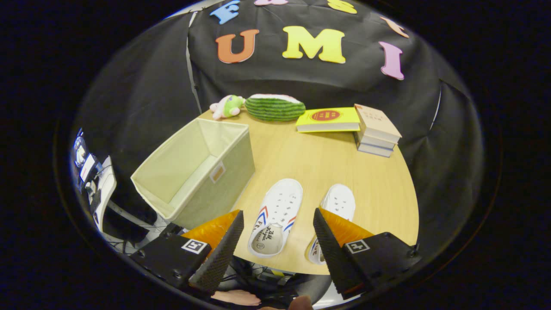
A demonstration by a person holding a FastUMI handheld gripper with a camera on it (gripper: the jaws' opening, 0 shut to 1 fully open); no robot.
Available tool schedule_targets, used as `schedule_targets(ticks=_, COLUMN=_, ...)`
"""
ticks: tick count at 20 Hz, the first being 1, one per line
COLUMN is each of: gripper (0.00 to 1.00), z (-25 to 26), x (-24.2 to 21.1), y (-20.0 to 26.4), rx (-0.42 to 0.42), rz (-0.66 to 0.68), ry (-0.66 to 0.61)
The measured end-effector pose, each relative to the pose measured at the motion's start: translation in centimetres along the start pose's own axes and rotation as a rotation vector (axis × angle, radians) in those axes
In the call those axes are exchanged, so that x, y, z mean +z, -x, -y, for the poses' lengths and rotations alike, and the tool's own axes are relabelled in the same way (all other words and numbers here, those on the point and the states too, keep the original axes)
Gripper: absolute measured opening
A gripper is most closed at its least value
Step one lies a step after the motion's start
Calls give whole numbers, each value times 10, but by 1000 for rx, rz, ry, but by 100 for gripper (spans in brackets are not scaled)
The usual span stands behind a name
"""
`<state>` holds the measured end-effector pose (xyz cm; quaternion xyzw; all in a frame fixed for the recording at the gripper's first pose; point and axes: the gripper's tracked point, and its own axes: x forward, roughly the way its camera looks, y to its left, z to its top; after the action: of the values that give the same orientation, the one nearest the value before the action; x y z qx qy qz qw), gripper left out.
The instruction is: Open the storage box then place both shoes into the box .Put the left shoe in first, then the right shoe, with the right side of both shoes facing outward in a uniform manner.
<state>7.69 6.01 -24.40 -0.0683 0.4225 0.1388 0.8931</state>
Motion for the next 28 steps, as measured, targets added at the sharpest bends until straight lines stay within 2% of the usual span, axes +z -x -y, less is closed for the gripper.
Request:
schedule_targets(ticks=11, gripper=100, z=18, x=-58, y=-80, rx=12, rz=-271, ry=-76)
schedule_targets(ticks=16, gripper=100, z=24, x=-75, y=-107, rx=9, rz=-348, ry=-138)
schedule_targets(ticks=21, gripper=92, z=14, x=-77, y=-118, rx=57, rz=-372, ry=-208)
schedule_targets(ticks=24, gripper=74, z=5, x=-77, y=-121, rx=103, rz=-377, ry=-235)
schedule_targets(ticks=28, gripper=38, z=-2, x=-76, y=-121, rx=141, rz=-387, ry=-308)
